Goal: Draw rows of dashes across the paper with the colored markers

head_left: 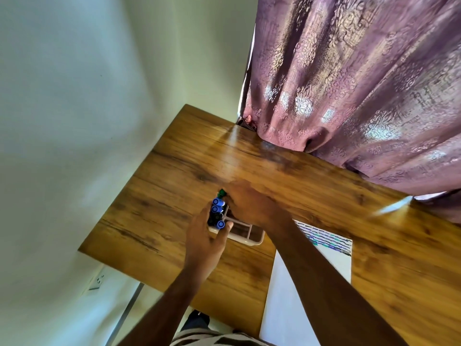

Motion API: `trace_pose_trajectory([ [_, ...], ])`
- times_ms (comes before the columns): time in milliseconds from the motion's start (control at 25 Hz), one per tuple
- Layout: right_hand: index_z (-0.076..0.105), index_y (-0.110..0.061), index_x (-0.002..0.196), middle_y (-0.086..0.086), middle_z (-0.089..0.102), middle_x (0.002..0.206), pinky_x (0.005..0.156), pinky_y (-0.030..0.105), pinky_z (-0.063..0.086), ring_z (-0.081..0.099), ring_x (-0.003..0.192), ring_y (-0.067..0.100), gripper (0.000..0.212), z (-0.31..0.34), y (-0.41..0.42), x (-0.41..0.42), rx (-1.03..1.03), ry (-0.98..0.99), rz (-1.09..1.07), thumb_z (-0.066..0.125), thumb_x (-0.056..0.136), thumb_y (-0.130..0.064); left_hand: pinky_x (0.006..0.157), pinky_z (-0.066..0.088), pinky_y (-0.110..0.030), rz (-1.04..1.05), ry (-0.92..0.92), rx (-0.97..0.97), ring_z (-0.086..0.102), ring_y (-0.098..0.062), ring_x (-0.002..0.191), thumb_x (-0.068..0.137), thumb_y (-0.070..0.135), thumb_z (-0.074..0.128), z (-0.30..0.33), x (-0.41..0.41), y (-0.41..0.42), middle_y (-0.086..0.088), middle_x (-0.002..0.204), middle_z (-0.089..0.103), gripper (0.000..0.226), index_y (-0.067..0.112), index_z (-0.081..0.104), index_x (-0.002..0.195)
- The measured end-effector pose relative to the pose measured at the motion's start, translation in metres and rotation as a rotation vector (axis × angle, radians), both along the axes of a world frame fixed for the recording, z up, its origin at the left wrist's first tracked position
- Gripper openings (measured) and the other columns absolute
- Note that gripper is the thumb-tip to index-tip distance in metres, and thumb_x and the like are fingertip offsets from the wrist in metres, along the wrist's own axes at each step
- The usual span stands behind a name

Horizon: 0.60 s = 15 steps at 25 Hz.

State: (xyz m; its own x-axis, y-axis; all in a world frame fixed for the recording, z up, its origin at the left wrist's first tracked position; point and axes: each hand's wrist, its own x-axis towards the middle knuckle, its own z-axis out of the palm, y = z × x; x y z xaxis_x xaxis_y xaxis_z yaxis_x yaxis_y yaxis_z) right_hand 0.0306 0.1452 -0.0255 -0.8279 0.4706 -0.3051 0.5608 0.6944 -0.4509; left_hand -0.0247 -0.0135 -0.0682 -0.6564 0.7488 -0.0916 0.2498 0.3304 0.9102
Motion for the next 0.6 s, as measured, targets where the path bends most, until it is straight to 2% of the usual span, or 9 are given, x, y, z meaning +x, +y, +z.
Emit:
trace_pose_trajectory([
  [120,0.057,-0.017,0.121,0.009,0.065,0.117,0.086,0.047,0.053,0.061,0.103,0.027,0.022,-0.009,0.002,0.002,-0.012,0.032,-0.020,0.047,0.102,-0.021,0.095,0.054,-0.050,0.005,-0.006,-0.034,0.061,-0.017,0.116,0.086,0.053,0.066,0.001,0.000,0.000,0.005,0.121,0.064,0.063,0.028,0.049,0.141],
  [400,0.060,-0.013,0.122,0.009,0.068,0.118,0.087,0.041,0.051,0.062,0.106,0.026,0.023,-0.006,-0.001,0.007,-0.018,0.101,-0.046,0.048,0.104,-0.022,0.097,0.053,-0.053,-0.021,-0.012,-0.035,0.059,-0.015,0.118,0.082,0.058,0.066,-0.003,-0.003,0.000,0.010,0.123,0.064,0.065,0.033,0.049,0.140],
  [520,0.054,-0.020,0.137,0.007,0.066,0.131,0.094,0.036,0.050,0.061,0.117,0.025,0.034,-0.011,-0.007,0.017,-0.042,0.141,-0.113,0.049,0.104,-0.023,0.099,0.053,-0.053,-0.046,-0.031,0.006,0.058,-0.016,0.123,0.071,0.064,0.075,0.001,-0.005,-0.002,0.011,0.130,0.060,0.083,0.036,0.043,0.143],
  [600,0.045,-0.024,0.147,0.004,0.059,0.142,0.099,0.036,0.047,0.056,0.125,0.022,0.044,-0.011,-0.007,0.023,-0.038,0.191,-0.190,0.049,0.104,-0.020,0.102,0.051,-0.051,-0.044,0.010,0.087,0.055,-0.016,0.128,0.074,0.069,0.069,0.006,-0.008,-0.001,0.006,0.139,0.056,0.091,0.027,0.038,0.149],
])
